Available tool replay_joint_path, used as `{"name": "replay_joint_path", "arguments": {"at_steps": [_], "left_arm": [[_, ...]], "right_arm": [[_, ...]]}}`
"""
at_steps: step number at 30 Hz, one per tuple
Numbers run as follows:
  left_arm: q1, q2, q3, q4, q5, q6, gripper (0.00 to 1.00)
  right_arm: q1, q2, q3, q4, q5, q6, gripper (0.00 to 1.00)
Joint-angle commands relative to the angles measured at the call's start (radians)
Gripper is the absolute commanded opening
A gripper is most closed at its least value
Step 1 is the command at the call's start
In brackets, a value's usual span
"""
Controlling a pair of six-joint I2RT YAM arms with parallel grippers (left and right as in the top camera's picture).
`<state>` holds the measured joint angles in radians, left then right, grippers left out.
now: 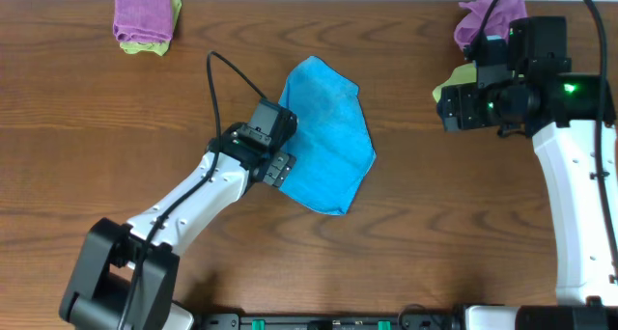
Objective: Fold the cloth
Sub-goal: 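Reach the left gripper to the blue cloth's left corner and grasp it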
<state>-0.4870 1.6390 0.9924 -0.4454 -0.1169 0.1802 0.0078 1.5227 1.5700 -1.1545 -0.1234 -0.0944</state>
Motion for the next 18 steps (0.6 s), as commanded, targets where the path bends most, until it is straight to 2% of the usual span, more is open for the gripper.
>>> {"name": "replay_joint_path", "arguments": {"at_steps": [1, 9, 12, 18], "left_arm": [[0.002, 0.032, 0.018, -0.006, 0.011, -0.005, 0.85], [-0.001, 0.045, 0.016, -0.061, 0.058, -0.005, 0.84], [-0.007, 0.047, 0.016, -0.06, 0.116, -0.005, 0.83], [-0.042, 0.055, 0.016, -0.032, 0.117, -0.004, 0.83]], "right_arm": [[-0.002, -0.012, 0.012, 0.0, -0.015, 0.0, 0.81], [-0.002, -0.011, 0.012, 0.0, -0.016, -0.008, 0.82], [-0.002, -0.011, 0.01, 0.003, -0.016, -0.008, 0.82], [-0.002, -0.011, -0.016, 0.019, -0.016, -0.008, 0.81]]}}
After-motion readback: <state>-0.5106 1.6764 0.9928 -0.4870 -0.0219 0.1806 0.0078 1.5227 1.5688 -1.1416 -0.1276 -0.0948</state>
